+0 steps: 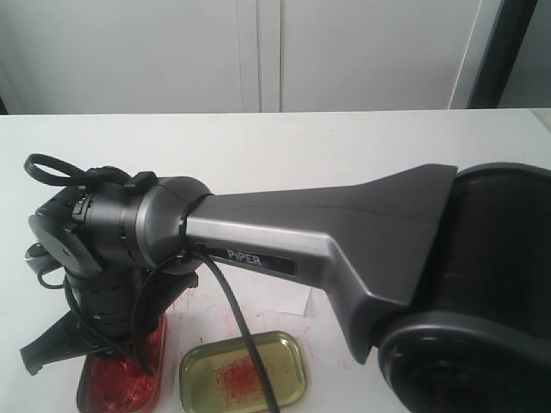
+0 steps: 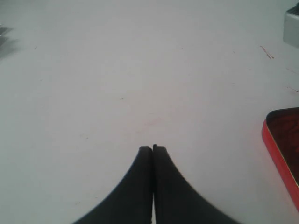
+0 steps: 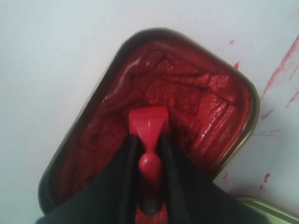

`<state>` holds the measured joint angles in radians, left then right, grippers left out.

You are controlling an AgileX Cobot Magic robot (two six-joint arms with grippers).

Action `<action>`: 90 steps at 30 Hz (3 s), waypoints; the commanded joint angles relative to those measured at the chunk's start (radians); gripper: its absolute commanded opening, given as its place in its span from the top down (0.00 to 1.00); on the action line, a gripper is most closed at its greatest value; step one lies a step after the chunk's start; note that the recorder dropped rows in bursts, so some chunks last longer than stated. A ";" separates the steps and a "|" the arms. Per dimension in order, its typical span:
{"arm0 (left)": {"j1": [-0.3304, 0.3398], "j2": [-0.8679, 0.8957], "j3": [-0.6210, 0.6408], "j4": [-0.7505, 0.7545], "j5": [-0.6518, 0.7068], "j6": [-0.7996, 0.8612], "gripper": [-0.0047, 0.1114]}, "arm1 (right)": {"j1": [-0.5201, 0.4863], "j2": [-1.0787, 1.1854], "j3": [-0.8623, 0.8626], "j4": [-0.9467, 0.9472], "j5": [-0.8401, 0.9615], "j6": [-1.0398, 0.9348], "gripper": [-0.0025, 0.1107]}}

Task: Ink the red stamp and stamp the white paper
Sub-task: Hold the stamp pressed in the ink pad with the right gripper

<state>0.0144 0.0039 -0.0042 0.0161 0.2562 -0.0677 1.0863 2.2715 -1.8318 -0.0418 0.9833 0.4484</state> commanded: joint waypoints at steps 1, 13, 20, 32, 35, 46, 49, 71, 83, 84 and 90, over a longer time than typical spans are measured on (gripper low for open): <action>0.001 -0.004 0.004 0.000 0.000 -0.003 0.96 | 0.006 0.048 0.007 -0.007 0.021 0.020 0.98; 0.001 -0.004 0.004 0.000 0.000 -0.003 0.96 | 0.012 0.086 0.007 -0.003 0.049 0.020 0.98; 0.001 -0.004 0.004 0.000 0.000 -0.003 0.96 | 0.010 0.108 0.007 0.002 0.088 0.001 0.98; 0.001 -0.004 0.004 0.000 0.000 -0.003 0.96 | 0.008 0.035 0.005 -0.018 0.065 0.001 0.98; 0.001 -0.004 0.004 0.000 0.000 -0.003 0.96 | 0.008 0.009 0.005 -0.034 0.065 0.001 0.98; 0.001 -0.004 0.004 0.000 0.000 -0.003 0.96 | 0.008 -0.057 0.005 -0.078 0.069 0.001 0.98; 0.001 -0.004 0.004 0.000 0.000 -0.003 0.96 | 0.008 -0.060 0.005 -0.090 0.069 0.001 0.98; 0.001 -0.004 0.004 0.000 0.000 -0.003 0.96 | 0.069 -0.004 0.008 -0.246 -0.008 0.139 0.98; 0.001 -0.004 0.004 0.000 0.000 -0.003 0.96 | 0.069 -0.039 0.008 -0.252 0.011 0.139 0.98; 0.001 -0.004 0.004 0.000 0.000 -0.003 0.96 | 0.069 -0.044 0.008 -0.257 0.013 0.139 0.98; 0.001 -0.004 0.004 0.000 0.000 -0.003 0.96 | 0.069 -0.047 0.008 -0.280 0.012 0.159 0.98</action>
<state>0.0144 0.0039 -0.0042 0.0161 0.2562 -0.0677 1.1558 2.2428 -1.8253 -0.2974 0.9950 0.5957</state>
